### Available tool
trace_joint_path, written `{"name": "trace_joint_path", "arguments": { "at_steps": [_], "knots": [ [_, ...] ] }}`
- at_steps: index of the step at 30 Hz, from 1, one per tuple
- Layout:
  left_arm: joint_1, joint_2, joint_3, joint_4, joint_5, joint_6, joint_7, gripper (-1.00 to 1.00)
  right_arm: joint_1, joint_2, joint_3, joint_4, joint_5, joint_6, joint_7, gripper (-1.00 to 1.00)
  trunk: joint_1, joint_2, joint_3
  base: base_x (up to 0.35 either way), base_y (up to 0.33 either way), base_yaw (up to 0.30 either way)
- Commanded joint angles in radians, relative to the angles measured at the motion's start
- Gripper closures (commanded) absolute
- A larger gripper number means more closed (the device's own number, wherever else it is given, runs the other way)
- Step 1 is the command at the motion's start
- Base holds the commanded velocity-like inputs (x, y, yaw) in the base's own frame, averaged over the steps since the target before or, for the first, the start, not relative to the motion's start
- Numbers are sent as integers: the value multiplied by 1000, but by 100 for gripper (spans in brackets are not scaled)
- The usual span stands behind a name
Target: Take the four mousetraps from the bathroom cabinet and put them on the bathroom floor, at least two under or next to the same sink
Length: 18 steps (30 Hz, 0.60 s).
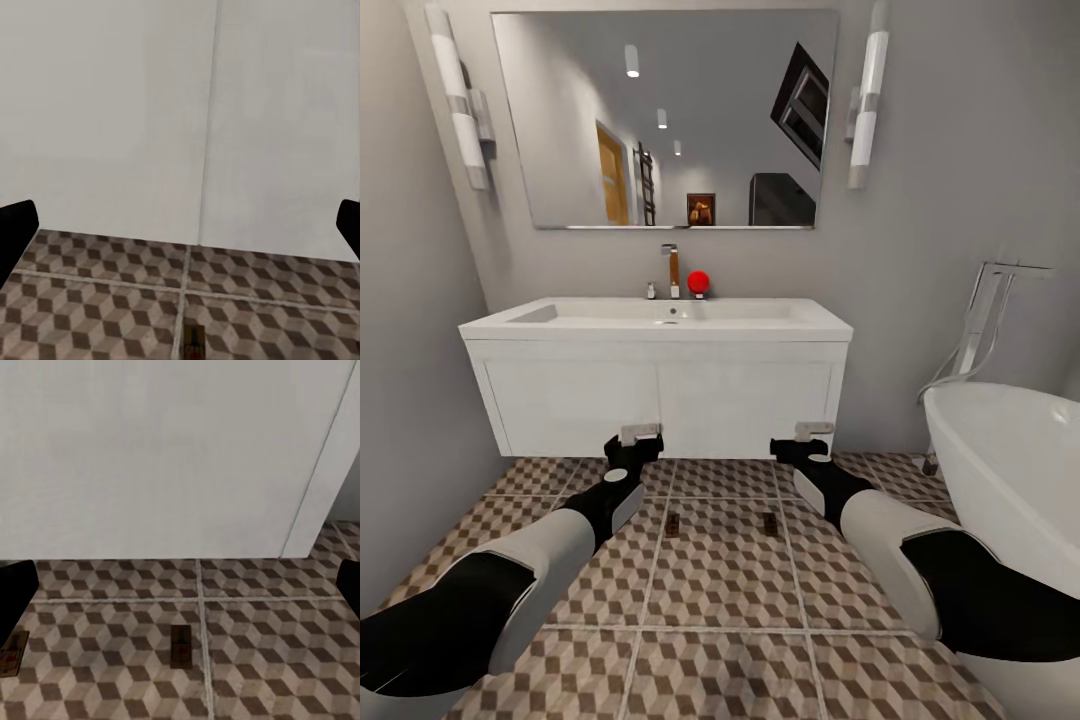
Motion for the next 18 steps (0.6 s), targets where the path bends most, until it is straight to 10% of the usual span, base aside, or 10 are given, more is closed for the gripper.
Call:
{"name": "trace_joint_path", "arguments": {
  "at_steps": [1,18],
  "knots": [
    [-1,0,-9,2,8,-3,4,-100,-1,1,9,2,-11,-4,-3,-100,0,0,-1,0,0,0],
    [-1,-2,-9,25,9,5,-6,-100,1,0,7,28,-15,-2,-2,-100,0,0,-1,0,0,0]
  ]
}}
